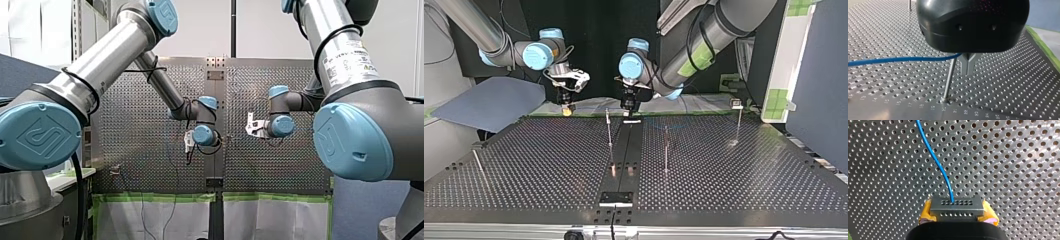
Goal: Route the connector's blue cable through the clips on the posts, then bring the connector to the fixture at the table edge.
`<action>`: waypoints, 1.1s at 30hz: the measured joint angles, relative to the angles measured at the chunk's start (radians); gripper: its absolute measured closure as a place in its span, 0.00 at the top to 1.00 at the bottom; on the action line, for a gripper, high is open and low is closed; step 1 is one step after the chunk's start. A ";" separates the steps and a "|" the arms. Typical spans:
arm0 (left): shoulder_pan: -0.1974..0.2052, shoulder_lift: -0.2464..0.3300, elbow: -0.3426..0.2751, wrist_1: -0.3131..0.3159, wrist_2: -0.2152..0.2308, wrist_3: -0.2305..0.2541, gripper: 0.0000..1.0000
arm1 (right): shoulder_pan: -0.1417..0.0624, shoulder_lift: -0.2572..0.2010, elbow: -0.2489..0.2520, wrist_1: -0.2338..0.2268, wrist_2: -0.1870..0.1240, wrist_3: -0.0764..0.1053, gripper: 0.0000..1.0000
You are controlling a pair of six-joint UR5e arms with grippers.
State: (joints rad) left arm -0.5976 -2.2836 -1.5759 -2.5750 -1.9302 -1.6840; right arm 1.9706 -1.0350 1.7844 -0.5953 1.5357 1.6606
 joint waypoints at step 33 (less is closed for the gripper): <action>0.012 -0.005 0.008 0.001 0.024 -0.008 0.00 | -0.007 0.040 -0.027 -0.055 -0.028 0.013 0.00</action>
State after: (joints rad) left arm -0.5856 -2.2889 -1.5684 -2.5743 -1.9065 -1.6921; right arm 1.9639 -0.9952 1.7574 -0.6507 1.5077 1.6737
